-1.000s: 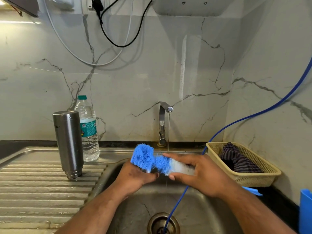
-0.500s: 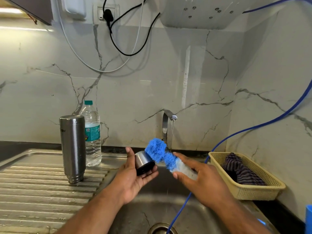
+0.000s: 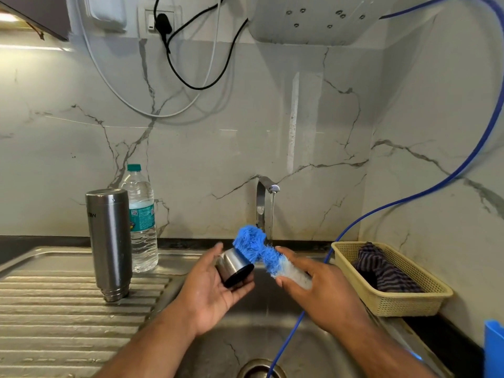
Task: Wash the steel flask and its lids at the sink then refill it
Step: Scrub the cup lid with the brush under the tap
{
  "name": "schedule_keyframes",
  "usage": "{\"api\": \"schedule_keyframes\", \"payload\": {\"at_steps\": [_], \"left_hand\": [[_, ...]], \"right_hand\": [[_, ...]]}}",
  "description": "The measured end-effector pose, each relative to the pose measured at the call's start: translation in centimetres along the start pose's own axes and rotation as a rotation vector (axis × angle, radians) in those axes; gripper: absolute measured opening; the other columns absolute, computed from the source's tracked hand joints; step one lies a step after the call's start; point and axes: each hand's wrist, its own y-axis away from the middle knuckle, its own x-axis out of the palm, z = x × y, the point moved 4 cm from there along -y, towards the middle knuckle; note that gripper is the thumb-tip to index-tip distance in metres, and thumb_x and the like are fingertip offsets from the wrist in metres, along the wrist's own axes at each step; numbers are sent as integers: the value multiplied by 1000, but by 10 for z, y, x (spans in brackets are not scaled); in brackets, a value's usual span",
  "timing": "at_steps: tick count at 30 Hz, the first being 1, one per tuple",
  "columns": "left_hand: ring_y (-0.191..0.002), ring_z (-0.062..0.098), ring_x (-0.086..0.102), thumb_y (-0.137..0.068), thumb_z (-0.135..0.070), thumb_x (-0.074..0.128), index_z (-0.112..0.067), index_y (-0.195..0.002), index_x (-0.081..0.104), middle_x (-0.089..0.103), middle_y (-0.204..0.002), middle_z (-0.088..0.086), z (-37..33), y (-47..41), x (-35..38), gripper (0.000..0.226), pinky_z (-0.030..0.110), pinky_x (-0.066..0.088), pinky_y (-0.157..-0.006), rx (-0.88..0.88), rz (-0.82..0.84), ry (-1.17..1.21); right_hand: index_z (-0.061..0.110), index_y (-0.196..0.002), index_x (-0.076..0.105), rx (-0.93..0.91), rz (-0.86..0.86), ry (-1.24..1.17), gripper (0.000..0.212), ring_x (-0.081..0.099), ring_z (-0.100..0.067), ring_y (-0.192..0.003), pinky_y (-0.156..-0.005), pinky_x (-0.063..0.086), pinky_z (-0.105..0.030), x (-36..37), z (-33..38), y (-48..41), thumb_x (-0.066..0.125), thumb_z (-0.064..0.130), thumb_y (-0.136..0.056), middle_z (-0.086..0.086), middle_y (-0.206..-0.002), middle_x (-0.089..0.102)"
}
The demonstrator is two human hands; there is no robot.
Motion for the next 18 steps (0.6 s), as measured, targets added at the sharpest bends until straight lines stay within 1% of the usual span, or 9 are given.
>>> {"api": "schedule_keyframes", "payload": {"at_steps": [3,6,8,10,13,14,15,17,18], "left_hand": [[-129,41,57,-92,-14,57,3,-134,54,65,-128,30,1,0,4,46,52,42,-113,2,51,15],[-128,36,60,-95,-4,56,6,-133,56,66,-130,26,1,-4,5,39,47,47,-109,54,64,21],[-126,34,62,-91,-6,59,7,-131,58,68,-127,23,-1,-5,2,42,44,56,-100,96,61,-5],[-124,34,63,-85,-10,65,5,-130,59,70,-125,22,-2,-6,0,49,41,57,-95,110,64,-51],[-122,31,65,-75,-18,80,2,-130,61,71,-123,19,-3,-5,-2,62,41,54,-102,115,80,-134],[-122,30,65,-67,-25,90,-1,-130,62,72,-123,18,-3,-4,-2,73,41,52,-104,115,92,-156],[-120,30,65,-52,-33,100,-4,-128,64,72,-123,18,-3,-4,-2,89,40,50,-103,117,100,-179],[-112,29,67,-26,-41,105,-7,-123,66,74,-118,17,-1,-4,-3,111,40,52,-99,128,90,-178],[-110,30,69,-20,-41,105,-6,-122,65,74,-116,18,-1,-5,-3,115,40,55,-97,132,74,-151]], "right_hand": [[72,-140,36,26,-29,-12,61,64,8,-105,-90,55,-25,-1,-5,0,66,61,-87,35,-123,66],[72,-139,38,-17,-20,-68,61,62,12,-107,-93,56,-25,-2,6,2,68,59,-87,41,-121,64],[73,-137,39,-34,-5,-70,60,63,13,-105,-91,56,-25,-1,12,3,68,58,-87,41,-118,65],[73,-137,40,-17,-31,-78,60,63,13,-104,-90,57,-26,-3,9,1,68,58,-87,40,-118,65],[68,-138,44,-6,-23,-125,58,62,14,-106,-93,57,-26,-5,8,2,70,55,-88,41,-119,64],[66,-139,47,-22,-3,-136,57,61,15,-107,-94,56,-24,-6,11,4,72,53,-89,42,-119,64],[64,-138,49,-36,13,-139,56,61,16,-107,-93,55,-22,-5,14,5,73,51,-90,42,-118,64],[67,-137,48,-39,11,-117,56,63,14,-103,-90,55,-21,-4,15,5,72,51,-90,40,-113,66],[70,-137,44,-27,8,-95,57,63,12,-100,-88,56,-22,-4,13,3,71,53,-89,38,-111,67]]}}
